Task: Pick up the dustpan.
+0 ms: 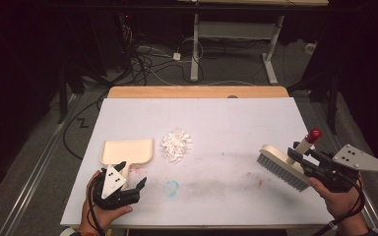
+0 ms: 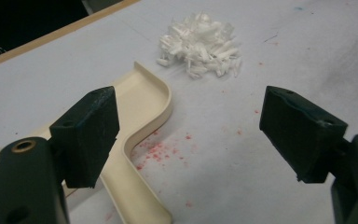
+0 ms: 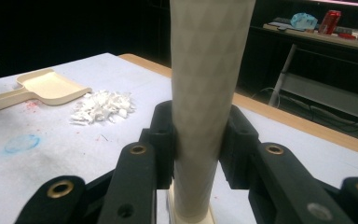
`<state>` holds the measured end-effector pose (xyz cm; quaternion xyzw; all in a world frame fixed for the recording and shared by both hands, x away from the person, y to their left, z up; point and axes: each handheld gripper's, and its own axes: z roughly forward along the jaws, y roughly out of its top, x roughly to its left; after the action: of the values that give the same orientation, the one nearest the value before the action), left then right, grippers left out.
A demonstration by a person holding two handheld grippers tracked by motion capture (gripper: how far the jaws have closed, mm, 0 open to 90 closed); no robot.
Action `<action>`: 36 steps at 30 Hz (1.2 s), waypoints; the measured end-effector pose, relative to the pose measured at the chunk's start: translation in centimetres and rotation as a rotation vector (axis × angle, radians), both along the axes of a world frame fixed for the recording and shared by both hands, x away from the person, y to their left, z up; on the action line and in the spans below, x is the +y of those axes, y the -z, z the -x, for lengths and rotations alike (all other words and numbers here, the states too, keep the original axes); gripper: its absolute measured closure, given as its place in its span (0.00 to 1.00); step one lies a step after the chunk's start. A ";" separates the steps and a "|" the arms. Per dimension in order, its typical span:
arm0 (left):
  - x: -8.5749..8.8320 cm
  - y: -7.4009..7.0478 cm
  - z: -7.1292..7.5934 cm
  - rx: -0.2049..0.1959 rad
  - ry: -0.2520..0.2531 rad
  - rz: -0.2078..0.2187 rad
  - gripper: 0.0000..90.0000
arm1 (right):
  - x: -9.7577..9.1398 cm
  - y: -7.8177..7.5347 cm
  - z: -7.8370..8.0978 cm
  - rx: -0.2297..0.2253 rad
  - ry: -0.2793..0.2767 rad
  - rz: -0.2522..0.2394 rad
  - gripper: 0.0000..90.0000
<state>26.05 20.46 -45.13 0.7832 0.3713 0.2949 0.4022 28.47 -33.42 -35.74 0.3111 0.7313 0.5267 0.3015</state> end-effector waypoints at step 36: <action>2.5 3.4 -7.2 0.382 -0.323 0.036 0.54 | 1.4 0.5 -1.2 0.020 0.000 0.028 0.78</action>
<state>33.30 22.95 -48.51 0.7479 0.5662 0.1952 0.2862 29.70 -32.05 -36.19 0.3119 0.7417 0.5133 0.2985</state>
